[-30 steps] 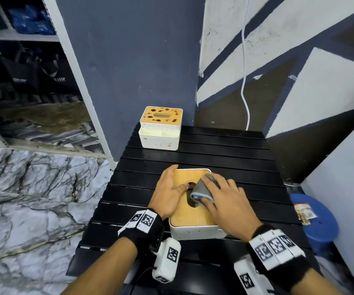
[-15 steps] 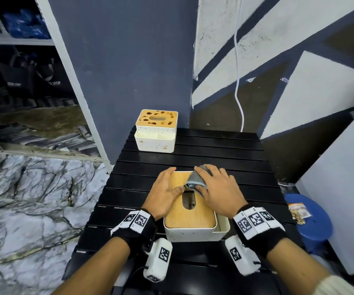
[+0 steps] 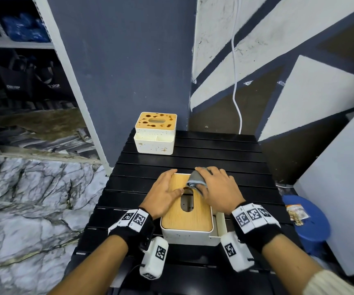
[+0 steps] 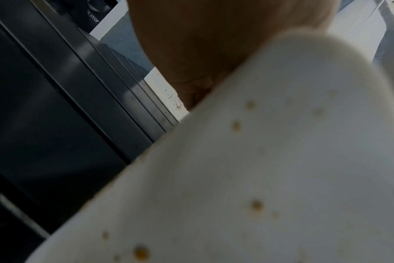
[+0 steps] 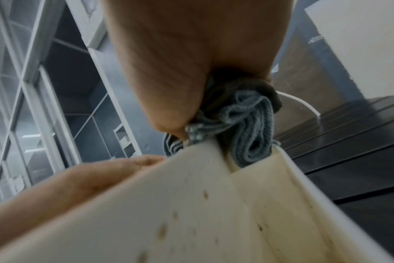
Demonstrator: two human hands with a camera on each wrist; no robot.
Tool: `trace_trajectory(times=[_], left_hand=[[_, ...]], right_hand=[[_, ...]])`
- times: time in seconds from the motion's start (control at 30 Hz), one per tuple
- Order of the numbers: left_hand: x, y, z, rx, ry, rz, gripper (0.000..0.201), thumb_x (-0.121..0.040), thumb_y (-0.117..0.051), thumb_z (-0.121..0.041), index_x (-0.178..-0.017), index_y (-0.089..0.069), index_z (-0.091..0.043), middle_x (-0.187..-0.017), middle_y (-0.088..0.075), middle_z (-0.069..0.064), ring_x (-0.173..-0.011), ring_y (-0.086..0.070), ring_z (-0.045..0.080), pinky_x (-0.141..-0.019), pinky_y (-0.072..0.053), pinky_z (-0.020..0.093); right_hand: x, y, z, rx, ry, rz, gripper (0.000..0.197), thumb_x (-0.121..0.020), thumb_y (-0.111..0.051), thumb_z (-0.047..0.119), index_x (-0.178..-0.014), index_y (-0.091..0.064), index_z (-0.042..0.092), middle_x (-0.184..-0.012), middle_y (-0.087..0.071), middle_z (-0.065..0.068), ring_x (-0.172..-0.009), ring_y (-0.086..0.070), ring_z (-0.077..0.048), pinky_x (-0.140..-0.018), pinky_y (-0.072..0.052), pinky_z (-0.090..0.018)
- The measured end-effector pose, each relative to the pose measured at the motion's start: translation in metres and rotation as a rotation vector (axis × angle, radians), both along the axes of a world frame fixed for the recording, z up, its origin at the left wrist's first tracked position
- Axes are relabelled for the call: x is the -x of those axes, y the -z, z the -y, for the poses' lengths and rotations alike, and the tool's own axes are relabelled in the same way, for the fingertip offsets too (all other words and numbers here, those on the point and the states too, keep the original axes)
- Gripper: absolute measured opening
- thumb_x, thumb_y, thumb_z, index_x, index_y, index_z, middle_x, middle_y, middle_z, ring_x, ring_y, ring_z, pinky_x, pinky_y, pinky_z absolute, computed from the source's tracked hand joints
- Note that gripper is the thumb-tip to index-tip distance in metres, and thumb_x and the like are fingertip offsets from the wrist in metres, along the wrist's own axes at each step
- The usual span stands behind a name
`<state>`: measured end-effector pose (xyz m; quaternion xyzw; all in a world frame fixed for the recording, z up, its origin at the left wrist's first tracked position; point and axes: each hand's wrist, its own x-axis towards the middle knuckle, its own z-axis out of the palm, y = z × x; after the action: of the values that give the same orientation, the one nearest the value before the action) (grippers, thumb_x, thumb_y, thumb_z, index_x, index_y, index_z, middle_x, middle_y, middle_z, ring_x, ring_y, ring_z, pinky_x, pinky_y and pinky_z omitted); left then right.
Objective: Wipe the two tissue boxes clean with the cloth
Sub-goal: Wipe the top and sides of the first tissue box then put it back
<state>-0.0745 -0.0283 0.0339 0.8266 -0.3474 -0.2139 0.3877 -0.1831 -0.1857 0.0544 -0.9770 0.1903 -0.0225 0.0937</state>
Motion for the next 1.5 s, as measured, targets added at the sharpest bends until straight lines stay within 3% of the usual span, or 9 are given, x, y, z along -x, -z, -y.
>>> trace_trajectory(times=[0.17, 0.3, 0.4, 0.6, 0.97, 1.13, 1.23, 1.37, 1.5], left_hand=[[0.005, -0.011, -0.004, -0.035, 0.033, 0.143, 0.073, -0.098, -0.061, -0.031, -0.159, -0.021, -0.025, -0.167, -0.014, -0.007, -0.155, -0.009, 0.011, -0.122, -0.011, 0.029], [0.036, -0.029, -0.007, 0.107, 0.031, 0.247, 0.058, -0.096, -0.062, -0.026, -0.150, -0.040, -0.027, -0.140, -0.043, -0.008, -0.131, -0.039, 0.006, -0.115, -0.029, 0.023], [0.060, -0.035, 0.005, 0.006, 0.092, 0.210, 0.048, -0.097, -0.059, -0.028, -0.143, -0.048, -0.026, -0.120, -0.056, -0.003, -0.111, -0.055, 0.012, -0.103, -0.045, 0.033], [0.072, -0.044, 0.036, -0.245, 0.001, 0.067, 0.053, -0.099, -0.051, -0.035, -0.144, -0.034, -0.012, -0.130, -0.056, 0.016, -0.117, -0.056, 0.036, -0.094, -0.045, 0.038], [0.073, -0.037, 0.041, -0.151, -0.127, -0.060, 0.067, -0.099, -0.055, -0.034, -0.157, -0.024, -0.019, -0.143, -0.055, 0.014, -0.130, -0.052, 0.034, -0.103, -0.041, 0.036], [0.062, -0.037, 0.027, 0.017, -0.174, -0.024, 0.057, -0.098, -0.056, -0.033, -0.151, -0.034, -0.032, -0.119, -0.063, 0.007, -0.116, -0.057, 0.031, -0.100, -0.043, 0.038], [0.058, -0.037, 0.018, 0.180, -0.219, -0.051, 0.041, -0.097, -0.059, -0.031, -0.136, -0.047, -0.039, -0.082, -0.052, -0.005, -0.083, -0.055, 0.022, -0.082, -0.044, 0.036], [0.051, -0.029, 0.008, 0.373, -0.280, -0.107, 0.028, -0.095, -0.063, -0.026, -0.118, -0.057, -0.042, -0.076, -0.046, -0.004, -0.067, -0.048, 0.014, -0.064, -0.041, 0.020], [0.047, -0.021, -0.006, 0.514, -0.279, -0.140, 0.030, -0.095, -0.066, -0.025, -0.110, -0.058, -0.049, -0.073, -0.053, 0.011, -0.071, -0.052, 0.026, -0.073, -0.046, 0.037]], right_hand=[[-0.004, -0.008, 0.022, -0.308, 0.026, 0.052, 0.038, -0.095, -0.050, 0.036, -0.132, -0.043, 0.032, -0.117, -0.061, -0.004, -0.102, -0.058, -0.022, -0.089, -0.049, -0.041], [-0.001, -0.008, 0.034, -0.460, 0.023, 0.074, 0.033, -0.095, -0.053, 0.034, -0.127, -0.048, 0.036, -0.111, -0.064, 0.003, -0.098, -0.062, -0.017, -0.088, -0.052, -0.036], [0.001, -0.011, 0.038, -0.568, 0.050, 0.105, 0.033, -0.094, -0.057, 0.030, -0.127, -0.052, 0.031, -0.111, -0.065, 0.005, -0.101, -0.061, -0.013, -0.088, -0.046, -0.025], [0.010, -0.007, 0.042, -0.606, 0.096, 0.186, 0.034, -0.093, -0.059, 0.024, -0.126, -0.054, 0.027, -0.110, -0.064, 0.006, -0.099, -0.059, -0.011, -0.083, -0.041, -0.019], [0.019, -0.003, 0.039, -0.666, 0.127, 0.197, 0.034, -0.093, -0.059, 0.027, -0.127, -0.054, 0.031, -0.115, -0.064, 0.006, -0.104, -0.059, -0.012, -0.090, -0.044, -0.023], [0.020, -0.025, 0.037, -0.680, 0.072, 0.291, 0.032, -0.091, -0.062, 0.028, -0.123, -0.057, 0.033, -0.114, -0.065, 0.012, -0.105, -0.060, -0.007, -0.096, -0.045, -0.027], [0.022, -0.047, 0.038, -0.647, 0.046, 0.370, 0.033, -0.090, -0.063, 0.026, -0.121, -0.057, 0.034, -0.112, -0.065, 0.014, -0.104, -0.059, -0.005, -0.094, -0.045, -0.024], [0.032, -0.066, 0.037, -0.590, 0.010, 0.387, 0.034, -0.092, -0.061, 0.025, -0.123, -0.052, 0.036, -0.109, -0.063, 0.014, -0.099, -0.058, 0.000, -0.082, -0.043, -0.014], [0.041, -0.051, 0.027, -0.557, -0.089, 0.327, 0.037, -0.090, -0.064, 0.025, -0.123, -0.052, 0.036, -0.113, -0.063, 0.014, -0.102, -0.059, 0.000, -0.090, -0.049, -0.024]])
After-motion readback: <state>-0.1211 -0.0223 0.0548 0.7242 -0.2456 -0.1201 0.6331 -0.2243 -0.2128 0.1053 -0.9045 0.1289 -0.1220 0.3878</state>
